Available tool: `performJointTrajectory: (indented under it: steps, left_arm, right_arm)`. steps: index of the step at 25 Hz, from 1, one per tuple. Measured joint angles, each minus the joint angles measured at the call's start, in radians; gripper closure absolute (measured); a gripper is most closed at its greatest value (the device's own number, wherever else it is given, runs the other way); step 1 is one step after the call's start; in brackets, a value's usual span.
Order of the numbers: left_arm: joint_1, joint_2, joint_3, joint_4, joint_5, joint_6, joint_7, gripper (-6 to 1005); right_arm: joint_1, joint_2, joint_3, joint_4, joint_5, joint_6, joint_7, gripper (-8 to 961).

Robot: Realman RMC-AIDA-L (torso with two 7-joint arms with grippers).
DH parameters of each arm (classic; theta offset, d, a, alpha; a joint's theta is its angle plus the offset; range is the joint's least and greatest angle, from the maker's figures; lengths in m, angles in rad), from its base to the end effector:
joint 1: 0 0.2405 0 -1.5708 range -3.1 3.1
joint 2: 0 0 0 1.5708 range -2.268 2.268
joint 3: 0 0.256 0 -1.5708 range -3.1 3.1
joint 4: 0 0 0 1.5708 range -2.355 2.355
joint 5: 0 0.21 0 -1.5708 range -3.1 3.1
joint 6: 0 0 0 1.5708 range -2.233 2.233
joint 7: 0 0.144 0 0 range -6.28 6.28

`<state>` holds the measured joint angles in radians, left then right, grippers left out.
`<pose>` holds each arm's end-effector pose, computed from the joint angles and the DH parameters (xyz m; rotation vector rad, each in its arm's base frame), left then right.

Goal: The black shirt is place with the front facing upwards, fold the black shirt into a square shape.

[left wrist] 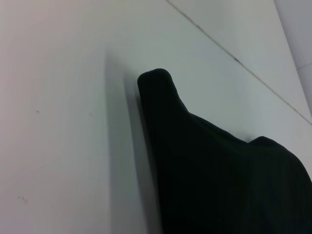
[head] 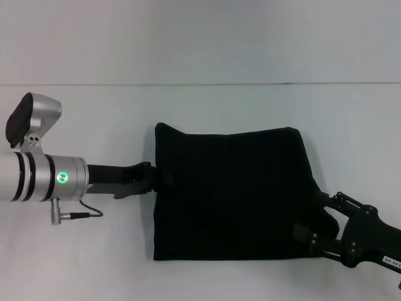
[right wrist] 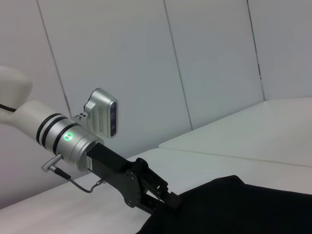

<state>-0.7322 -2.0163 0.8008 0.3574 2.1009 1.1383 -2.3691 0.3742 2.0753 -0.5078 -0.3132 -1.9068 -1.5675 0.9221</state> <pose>-0.2705 0.3802 -0.0415 -2.1377 -1.9472 -0.4854 0.3148 0.2615 -0.0299 -2.4741 0.6167 0.9102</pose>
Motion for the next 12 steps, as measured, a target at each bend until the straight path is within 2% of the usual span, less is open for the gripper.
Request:
performJointTrajectory:
  steps: [1,12]
  left_arm:
    - [0.000,0.000,-0.001,0.000,0.000,0.000,0.001,648]
    - [-0.001,-0.001,-0.011,0.011,-0.010,-0.029,0.014,819]
  right_arm:
    - [0.000,0.000,0.000,0.000,0.000,0.000,0.000,29]
    - [0.005,0.002,0.013,-0.004,0.006,0.006,0.000,28]
